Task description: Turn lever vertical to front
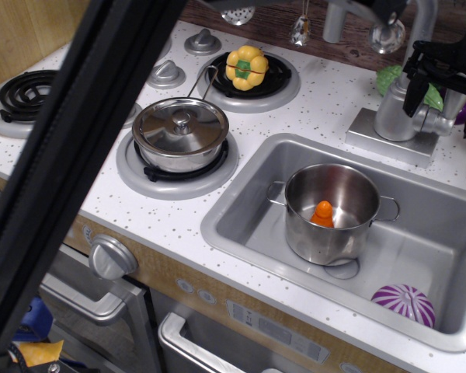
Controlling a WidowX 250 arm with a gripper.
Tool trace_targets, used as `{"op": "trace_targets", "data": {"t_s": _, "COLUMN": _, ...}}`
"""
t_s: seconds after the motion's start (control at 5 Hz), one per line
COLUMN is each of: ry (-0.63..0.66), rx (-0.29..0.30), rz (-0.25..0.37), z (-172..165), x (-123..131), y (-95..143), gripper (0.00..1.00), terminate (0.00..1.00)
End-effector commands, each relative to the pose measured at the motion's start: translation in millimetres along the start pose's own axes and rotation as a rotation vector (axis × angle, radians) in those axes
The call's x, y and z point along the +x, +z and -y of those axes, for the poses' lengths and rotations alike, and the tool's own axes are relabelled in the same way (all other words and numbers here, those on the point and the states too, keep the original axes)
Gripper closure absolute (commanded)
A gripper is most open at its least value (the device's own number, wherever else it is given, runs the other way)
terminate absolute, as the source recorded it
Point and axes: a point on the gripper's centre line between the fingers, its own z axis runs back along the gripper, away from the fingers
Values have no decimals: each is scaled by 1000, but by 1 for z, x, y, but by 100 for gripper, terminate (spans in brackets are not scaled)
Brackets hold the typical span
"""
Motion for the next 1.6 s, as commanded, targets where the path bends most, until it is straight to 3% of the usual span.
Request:
{"op": "trace_targets", "data": {"t_s": 0.0, "ry": 0, "rx": 0, "rz": 0, "z": 0, "x": 0, "y": 0, "gripper": 0, "terminate": 0}}
{"op": "trace_targets", "data": {"t_s": 0.4, "ry": -79, "rx": 37, "rz": 157, "z": -6, "x": 14, "y": 15, "gripper": 0, "terminate": 0}}
{"op": "trace_targets", "data": {"t_s": 0.8, "ry": -56, "rx": 88, "rz": 318, "z": -12, "x": 31, "y": 38, "gripper": 0, "terminate": 0}}
{"op": "trace_targets", "data": {"t_s": 1.2, "ry": -32, "rx": 110, "rz": 402, "z": -8, "x": 40, "y": 48, "gripper": 0, "terminate": 0}}
{"op": "trace_targets", "data": {"t_s": 1.4, "ry": -67, "rx": 91, "rz": 432, "z": -17, "x": 49, "y": 49, "gripper": 0, "terminate": 0}}
